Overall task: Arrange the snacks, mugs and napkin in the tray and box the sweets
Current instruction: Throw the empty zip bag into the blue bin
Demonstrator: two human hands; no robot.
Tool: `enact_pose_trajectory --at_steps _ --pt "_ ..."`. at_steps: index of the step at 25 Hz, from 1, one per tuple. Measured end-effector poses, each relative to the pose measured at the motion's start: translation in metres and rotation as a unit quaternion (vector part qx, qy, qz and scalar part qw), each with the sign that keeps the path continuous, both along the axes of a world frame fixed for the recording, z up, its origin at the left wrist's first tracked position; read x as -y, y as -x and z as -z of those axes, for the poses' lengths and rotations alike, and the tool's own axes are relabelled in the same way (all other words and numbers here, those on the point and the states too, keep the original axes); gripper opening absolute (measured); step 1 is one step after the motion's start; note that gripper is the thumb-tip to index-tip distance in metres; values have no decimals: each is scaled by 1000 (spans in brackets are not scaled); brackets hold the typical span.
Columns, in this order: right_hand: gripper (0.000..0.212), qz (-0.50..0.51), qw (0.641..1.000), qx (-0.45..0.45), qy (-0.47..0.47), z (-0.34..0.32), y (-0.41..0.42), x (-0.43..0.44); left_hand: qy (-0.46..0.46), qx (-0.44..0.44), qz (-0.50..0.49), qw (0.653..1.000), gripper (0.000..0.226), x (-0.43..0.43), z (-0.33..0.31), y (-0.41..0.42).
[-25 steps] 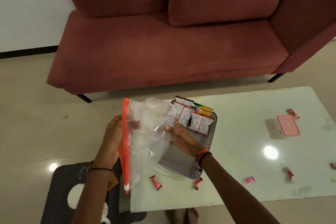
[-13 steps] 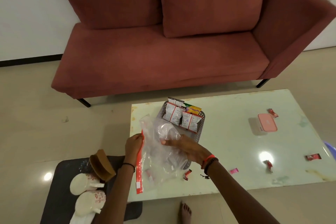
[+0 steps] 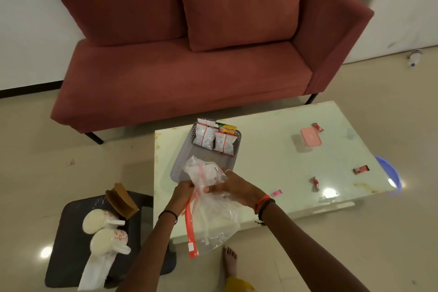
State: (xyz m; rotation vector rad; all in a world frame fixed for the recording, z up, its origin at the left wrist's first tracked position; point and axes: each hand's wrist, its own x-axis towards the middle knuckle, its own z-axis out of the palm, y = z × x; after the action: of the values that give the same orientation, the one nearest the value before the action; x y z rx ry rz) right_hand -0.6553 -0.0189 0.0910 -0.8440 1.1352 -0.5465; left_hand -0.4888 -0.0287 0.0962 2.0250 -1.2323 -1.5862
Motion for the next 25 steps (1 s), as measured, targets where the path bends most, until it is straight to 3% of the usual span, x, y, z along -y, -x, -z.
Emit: enact_pose_trajectory --at_steps 3,6,8,10,15,19,23,25 --pt "34 -5 1000 -14 5 -4 20 -34 -5 -11 57 998 34 -26 -5 20" --pt "32 67 997 -31 -26 -1 47 -63 14 24 144 989 30 -44 -1 38" --pt "31 109 993 -23 -44 -1 67 -80 15 16 144 989 16 -54 2 46" --pt "25 157 986 -22 -51 -4 87 -93 17 24 125 992 17 -59 6 57" --pt "32 296 951 -71 -55 -4 156 -105 23 29 115 993 20 -54 18 105" --pt "19 349 933 -84 -43 5 236 -106 37 30 124 991 25 -41 33 161" --pt "42 433 895 -104 -28 25 337 -94 46 27 140 989 24 -24 52 247" --pt "42 463 876 -129 -24 37 397 -87 42 20 139 989 25 -17 63 306"
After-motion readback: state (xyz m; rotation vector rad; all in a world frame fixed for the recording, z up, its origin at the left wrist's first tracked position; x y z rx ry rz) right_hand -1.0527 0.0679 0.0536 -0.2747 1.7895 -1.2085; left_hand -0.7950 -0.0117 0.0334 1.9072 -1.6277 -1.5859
